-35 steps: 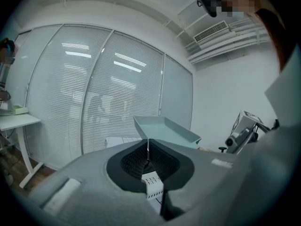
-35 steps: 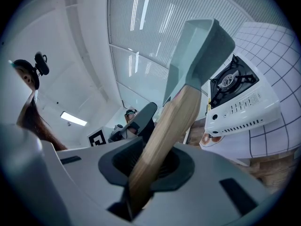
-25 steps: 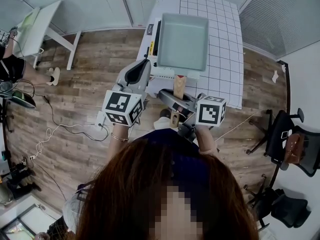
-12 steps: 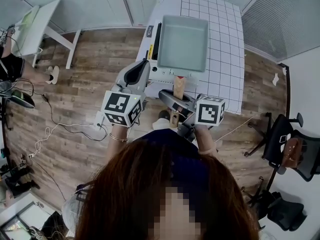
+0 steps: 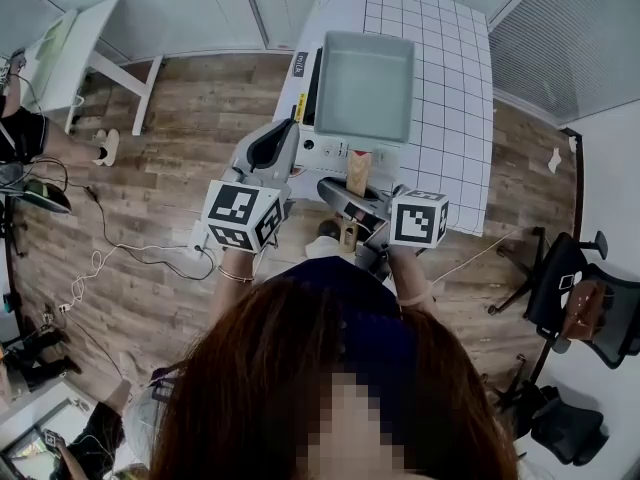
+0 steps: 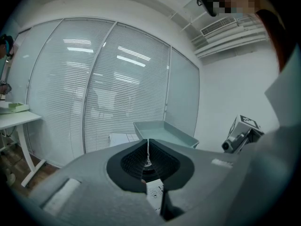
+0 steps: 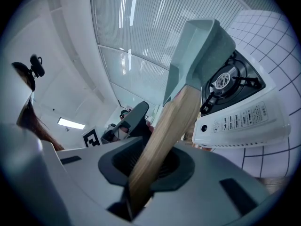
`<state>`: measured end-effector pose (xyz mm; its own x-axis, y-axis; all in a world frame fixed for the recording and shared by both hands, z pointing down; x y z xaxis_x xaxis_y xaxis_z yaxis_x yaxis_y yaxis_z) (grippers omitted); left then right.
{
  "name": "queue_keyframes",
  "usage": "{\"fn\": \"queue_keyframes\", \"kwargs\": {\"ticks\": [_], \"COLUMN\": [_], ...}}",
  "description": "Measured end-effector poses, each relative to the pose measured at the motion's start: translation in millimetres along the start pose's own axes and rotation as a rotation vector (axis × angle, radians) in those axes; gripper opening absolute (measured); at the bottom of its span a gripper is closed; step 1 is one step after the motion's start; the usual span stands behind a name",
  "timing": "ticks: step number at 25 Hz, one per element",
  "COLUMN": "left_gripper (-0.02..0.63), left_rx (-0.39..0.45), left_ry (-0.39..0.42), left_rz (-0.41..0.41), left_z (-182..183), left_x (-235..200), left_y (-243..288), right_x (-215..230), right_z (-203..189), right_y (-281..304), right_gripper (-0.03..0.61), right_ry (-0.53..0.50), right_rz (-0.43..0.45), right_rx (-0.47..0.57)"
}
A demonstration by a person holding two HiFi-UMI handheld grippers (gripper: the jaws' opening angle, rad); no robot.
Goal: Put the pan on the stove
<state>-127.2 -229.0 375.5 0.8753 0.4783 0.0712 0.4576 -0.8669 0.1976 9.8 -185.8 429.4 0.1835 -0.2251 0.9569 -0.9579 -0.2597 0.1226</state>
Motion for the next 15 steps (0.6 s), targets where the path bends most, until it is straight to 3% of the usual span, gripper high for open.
{"fn": "queue_keyframes", "kwargs": {"ticks": [15], "left_gripper": [0.02], "left_rx": [-0.031], "left_ry": [-0.014], "left_rz": [0.025], "left_z": [-7], "left_x": [-13], "left_y": [23], "right_x": [24], "right_z": [21], "right_y": [10], "right_gripper": [0.077], "right_ry": [0.049], "right_rz": [0.0], "right_rx": [-0.026]}}
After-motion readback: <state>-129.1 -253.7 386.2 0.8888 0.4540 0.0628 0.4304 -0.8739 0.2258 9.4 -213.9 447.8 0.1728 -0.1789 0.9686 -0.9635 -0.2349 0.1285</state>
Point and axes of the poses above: the fingertips, and each gripper's own axes: y forward along the fingers, x to its right, z out of its top, the point moved 6 cm from there along -y, backward along the fingers, and after that the axes turned 11 degrees about y, right-handed, at the moved point
